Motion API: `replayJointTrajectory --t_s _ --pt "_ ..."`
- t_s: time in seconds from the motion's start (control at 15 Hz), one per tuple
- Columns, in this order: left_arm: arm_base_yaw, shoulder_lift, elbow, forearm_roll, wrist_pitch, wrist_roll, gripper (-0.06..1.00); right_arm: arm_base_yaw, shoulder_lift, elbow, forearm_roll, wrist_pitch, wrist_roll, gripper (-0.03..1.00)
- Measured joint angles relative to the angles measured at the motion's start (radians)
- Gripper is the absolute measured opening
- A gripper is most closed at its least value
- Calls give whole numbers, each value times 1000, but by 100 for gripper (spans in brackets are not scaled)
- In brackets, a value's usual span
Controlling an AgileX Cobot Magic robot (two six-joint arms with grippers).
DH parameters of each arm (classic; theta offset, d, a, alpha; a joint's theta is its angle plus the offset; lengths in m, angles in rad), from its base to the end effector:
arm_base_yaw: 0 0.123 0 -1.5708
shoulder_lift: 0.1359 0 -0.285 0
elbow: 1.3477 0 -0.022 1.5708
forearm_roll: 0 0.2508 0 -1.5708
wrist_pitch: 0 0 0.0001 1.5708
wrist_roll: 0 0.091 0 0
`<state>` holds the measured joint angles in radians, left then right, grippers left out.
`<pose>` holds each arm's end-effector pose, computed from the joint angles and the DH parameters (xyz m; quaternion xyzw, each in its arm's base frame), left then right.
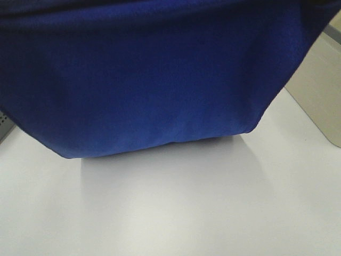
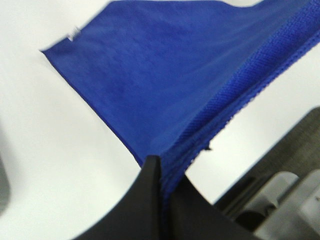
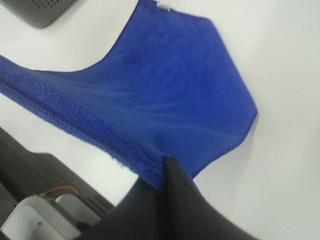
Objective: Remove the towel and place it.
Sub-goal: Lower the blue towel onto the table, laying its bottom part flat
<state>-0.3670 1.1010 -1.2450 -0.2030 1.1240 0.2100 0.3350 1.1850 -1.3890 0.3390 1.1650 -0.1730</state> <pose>0.1829 -0.0880 0.4018 0.2565 0.9026 -0.1264 0.3219 0.1990 0.0987 0.4269 -0.2234 0.8991 0.1951 0.3219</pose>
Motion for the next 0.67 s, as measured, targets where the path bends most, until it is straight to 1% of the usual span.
replayJointTrajectory --t_s 0.07,0.2,0.27,0.33,0.4,0.67 --pt "0 0 -23 45 -58 0 0 0 0 -15 -6 -67 -11 2" --pt "-2 8 -69 151 -224 1 0 9 5 -55 -36 -242 -56 2" --pt "-2 45 -126 228 -305 1 0 12 31 -101 -65 -357 -67 2" --pt "-2 86 -186 264 -322 1 0 12 61 -144 -91 -409 -71 2" --pt "-2 144 -247 295 -322 5 0 12 104 -188 -112 -431 -73 2" --pt "1 397 -566 443 -277 42 0 9 309 -392 -220 -465 -73 2"
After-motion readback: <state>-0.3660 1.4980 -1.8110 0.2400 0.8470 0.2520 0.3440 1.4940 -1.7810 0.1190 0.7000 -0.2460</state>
